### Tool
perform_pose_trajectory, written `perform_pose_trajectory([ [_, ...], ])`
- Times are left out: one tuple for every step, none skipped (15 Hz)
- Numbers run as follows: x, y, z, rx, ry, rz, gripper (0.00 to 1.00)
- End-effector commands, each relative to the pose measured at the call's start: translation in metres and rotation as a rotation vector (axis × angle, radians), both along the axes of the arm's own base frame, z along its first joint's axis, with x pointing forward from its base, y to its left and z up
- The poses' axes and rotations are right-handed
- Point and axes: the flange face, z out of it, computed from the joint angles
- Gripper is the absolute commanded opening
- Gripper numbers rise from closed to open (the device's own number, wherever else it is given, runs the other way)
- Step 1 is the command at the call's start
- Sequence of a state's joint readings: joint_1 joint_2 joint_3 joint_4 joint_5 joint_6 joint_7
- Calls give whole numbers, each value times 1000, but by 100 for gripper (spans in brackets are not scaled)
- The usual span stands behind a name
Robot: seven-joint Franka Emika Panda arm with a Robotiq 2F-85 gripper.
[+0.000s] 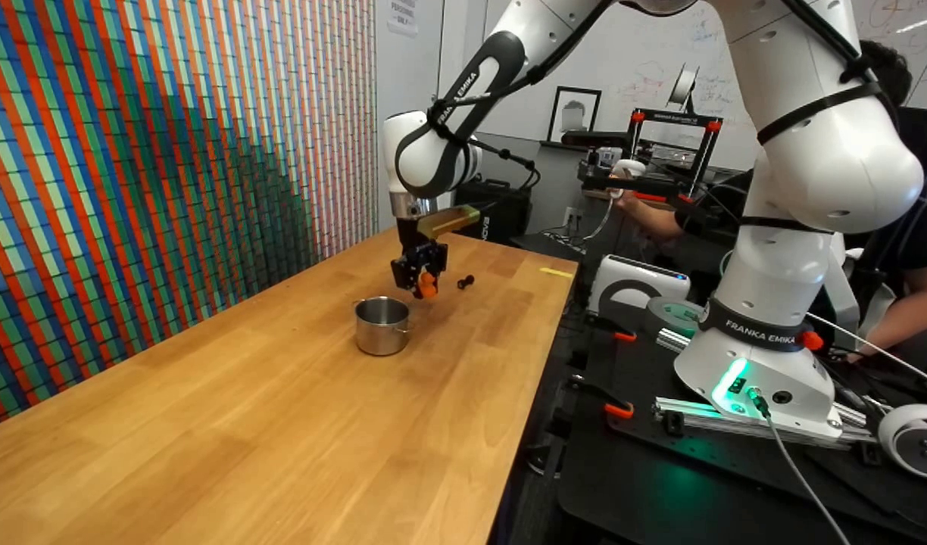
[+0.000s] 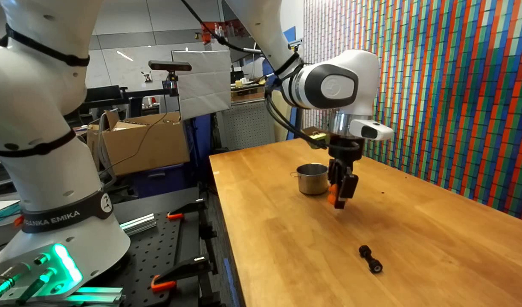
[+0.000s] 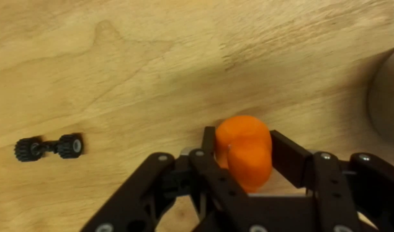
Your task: Put the orange toy in the pot
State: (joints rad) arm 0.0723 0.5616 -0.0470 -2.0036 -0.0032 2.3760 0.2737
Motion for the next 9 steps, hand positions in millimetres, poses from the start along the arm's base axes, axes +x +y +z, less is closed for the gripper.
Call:
perform_pose_trajectory([
  [0, 12, 55, 84, 16, 14, 19],
  [-1, 20, 64, 110, 25, 19, 19],
  [-3, 29, 70, 139, 47, 20, 19],
  [-5, 38, 73, 160, 62, 19, 19],
  [-8, 48, 76, 184, 79, 15, 19],
  [-12, 59, 76, 202, 87, 11, 19],
  [-13, 69, 76, 219, 93, 8, 19],
  [-14, 80, 74, 228, 86, 2, 19],
  [-11, 87, 71, 234, 76, 1, 19],
])
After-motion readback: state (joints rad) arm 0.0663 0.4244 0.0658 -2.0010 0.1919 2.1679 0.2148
